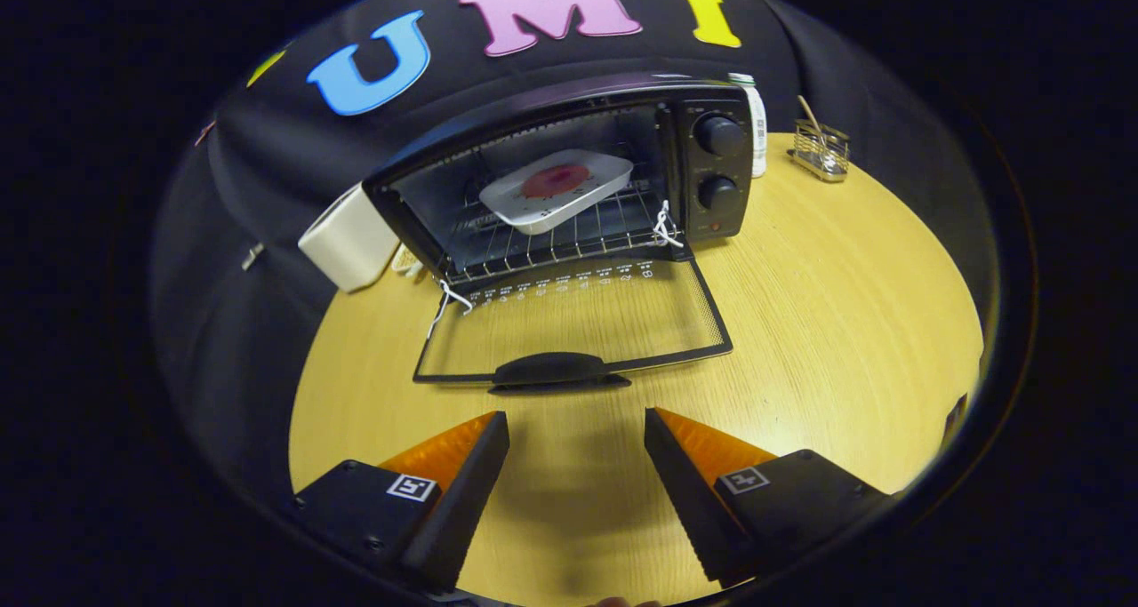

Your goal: Open the toaster oven, put the food inside, and close the toaster oven door.

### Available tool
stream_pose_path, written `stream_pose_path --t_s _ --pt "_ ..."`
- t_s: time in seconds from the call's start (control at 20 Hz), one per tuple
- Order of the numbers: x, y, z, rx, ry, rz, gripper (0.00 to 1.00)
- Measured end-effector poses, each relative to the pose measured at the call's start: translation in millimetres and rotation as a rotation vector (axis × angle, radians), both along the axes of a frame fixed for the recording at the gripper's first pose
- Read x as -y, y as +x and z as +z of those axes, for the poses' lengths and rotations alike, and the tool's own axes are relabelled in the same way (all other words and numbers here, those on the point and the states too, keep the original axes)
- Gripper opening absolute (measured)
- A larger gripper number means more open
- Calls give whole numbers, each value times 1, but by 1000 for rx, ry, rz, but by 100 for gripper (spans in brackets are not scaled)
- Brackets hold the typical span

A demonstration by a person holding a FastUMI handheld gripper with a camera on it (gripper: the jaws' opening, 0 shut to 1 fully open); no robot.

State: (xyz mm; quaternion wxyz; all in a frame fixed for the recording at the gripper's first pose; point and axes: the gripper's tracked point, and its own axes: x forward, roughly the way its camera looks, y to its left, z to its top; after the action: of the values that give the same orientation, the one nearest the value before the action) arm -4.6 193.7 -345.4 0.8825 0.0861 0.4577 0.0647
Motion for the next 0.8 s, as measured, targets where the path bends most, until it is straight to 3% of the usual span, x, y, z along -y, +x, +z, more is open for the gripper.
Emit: stream_pose_path --t_s 0.25,0.45,0.8 --pt "-5 7 -26 -5 -120 73 99" --pt "6 14 -47 -42 -222 64 99" --pt "-4 34 -53 -28 -235 99 100"
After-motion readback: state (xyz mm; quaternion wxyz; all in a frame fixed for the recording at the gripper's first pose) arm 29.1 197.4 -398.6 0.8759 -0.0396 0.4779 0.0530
